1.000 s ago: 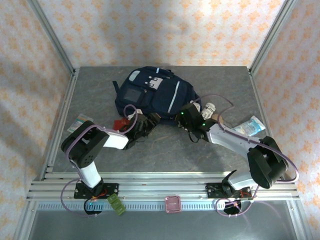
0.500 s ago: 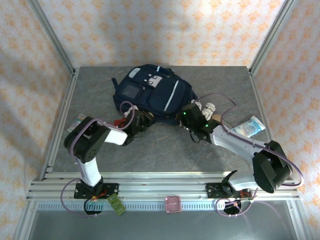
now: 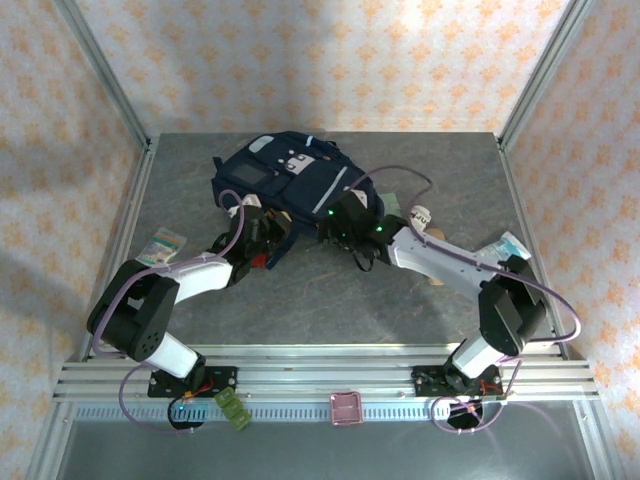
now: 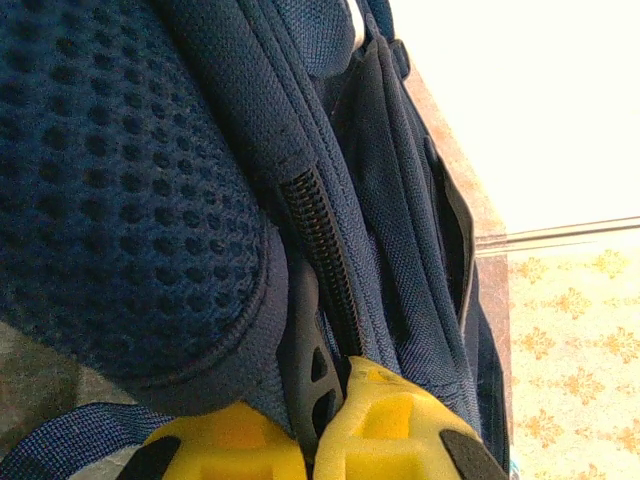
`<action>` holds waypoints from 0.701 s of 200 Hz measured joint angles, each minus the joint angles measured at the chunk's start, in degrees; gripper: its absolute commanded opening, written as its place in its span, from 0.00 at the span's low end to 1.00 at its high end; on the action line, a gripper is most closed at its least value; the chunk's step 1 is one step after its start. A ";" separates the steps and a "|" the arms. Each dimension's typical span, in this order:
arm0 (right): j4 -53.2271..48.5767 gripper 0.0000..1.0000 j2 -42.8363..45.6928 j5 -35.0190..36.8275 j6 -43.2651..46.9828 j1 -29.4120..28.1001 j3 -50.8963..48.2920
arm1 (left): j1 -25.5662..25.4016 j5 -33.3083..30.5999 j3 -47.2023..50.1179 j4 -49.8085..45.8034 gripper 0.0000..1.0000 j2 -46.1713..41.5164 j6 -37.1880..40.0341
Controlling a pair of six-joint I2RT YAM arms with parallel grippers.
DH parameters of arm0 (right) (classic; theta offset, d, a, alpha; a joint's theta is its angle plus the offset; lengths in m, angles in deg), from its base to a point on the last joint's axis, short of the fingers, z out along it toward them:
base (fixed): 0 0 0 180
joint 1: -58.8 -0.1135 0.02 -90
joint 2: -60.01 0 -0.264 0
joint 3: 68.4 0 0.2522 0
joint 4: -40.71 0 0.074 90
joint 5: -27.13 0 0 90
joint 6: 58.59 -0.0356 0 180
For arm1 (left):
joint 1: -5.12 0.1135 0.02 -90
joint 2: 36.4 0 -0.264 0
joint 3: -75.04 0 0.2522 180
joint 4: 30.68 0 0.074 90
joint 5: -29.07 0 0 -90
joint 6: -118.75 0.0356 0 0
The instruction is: Pack the student bag
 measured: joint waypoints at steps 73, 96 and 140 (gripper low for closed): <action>-7.87 0.49 -9.16 10.80 -3.06 0.00 5.14 | 0.07 0.46 0.00 -0.02 0.00 0.00 0.00; -7.41 0.36 -6.58 12.17 -4.72 1.16 2.64 | 0.28 0.74 0.04 0.00 0.00 0.00 0.00; -8.94 0.28 6.62 14.32 -4.59 8.44 -5.92 | 1.90 0.98 1.18 0.07 0.00 -0.09 0.02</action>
